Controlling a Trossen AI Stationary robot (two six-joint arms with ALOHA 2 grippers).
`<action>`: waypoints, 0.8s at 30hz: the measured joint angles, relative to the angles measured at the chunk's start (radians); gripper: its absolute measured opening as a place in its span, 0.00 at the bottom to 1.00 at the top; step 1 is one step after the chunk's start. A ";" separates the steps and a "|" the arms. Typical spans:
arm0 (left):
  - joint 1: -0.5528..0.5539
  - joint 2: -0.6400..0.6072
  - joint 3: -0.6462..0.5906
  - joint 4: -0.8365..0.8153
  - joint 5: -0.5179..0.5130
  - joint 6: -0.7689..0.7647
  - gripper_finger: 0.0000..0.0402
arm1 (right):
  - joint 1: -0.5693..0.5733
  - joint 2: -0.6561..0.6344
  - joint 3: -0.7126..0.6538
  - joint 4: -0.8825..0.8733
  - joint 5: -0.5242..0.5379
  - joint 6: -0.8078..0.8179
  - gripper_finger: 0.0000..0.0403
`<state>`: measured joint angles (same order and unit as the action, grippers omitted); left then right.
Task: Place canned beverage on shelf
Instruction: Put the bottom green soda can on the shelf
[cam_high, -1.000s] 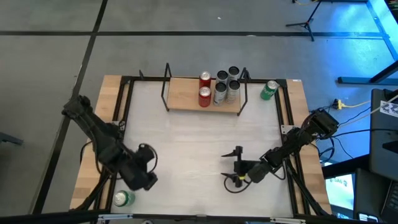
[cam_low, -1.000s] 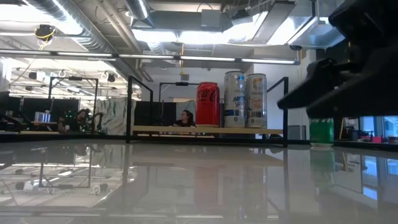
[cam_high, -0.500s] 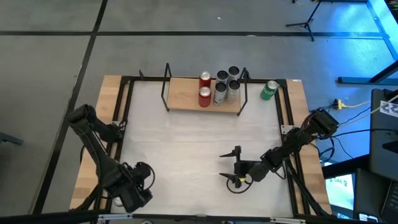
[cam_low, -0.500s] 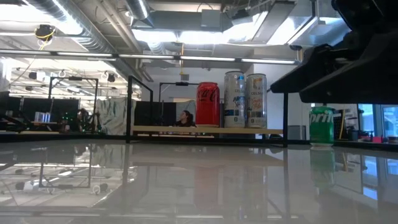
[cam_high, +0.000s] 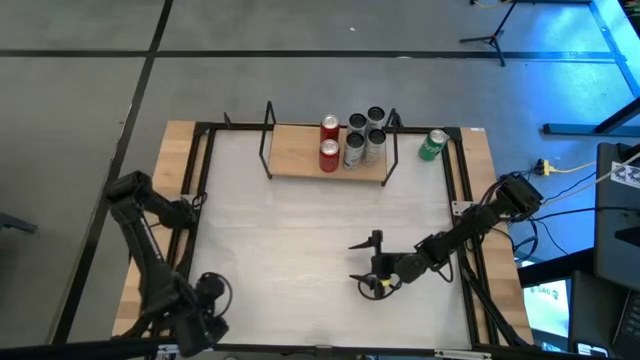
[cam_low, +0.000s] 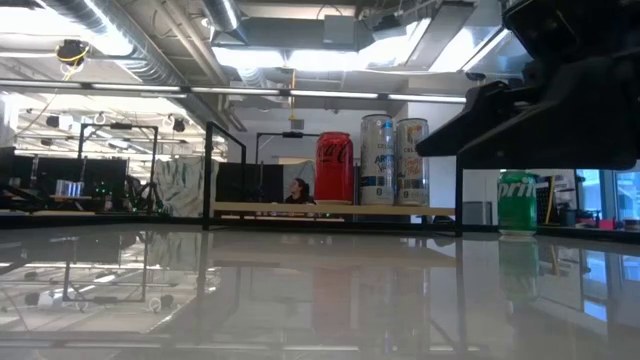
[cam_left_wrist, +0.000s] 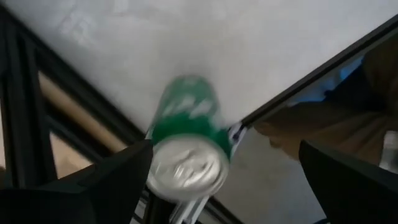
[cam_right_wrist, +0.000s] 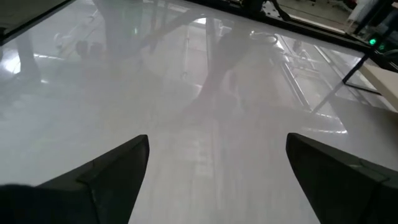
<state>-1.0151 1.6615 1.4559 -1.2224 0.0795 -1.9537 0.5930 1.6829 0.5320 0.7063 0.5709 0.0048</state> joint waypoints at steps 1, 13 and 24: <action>-0.018 0.000 0.000 0.000 -0.001 -0.027 0.98 | 0.000 0.000 0.000 0.000 0.000 -0.002 0.93; -0.126 0.016 0.000 -0.038 -0.062 -0.185 0.98 | 0.002 0.000 0.000 0.002 -0.007 -0.002 0.93; -0.159 0.080 0.000 -0.033 -0.063 -0.185 0.98 | 0.002 0.000 0.000 0.002 -0.007 0.015 0.93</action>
<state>-1.1743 1.7414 1.4559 -1.2556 0.0165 -2.1388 0.5949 1.6829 0.5320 0.7086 0.5639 0.0200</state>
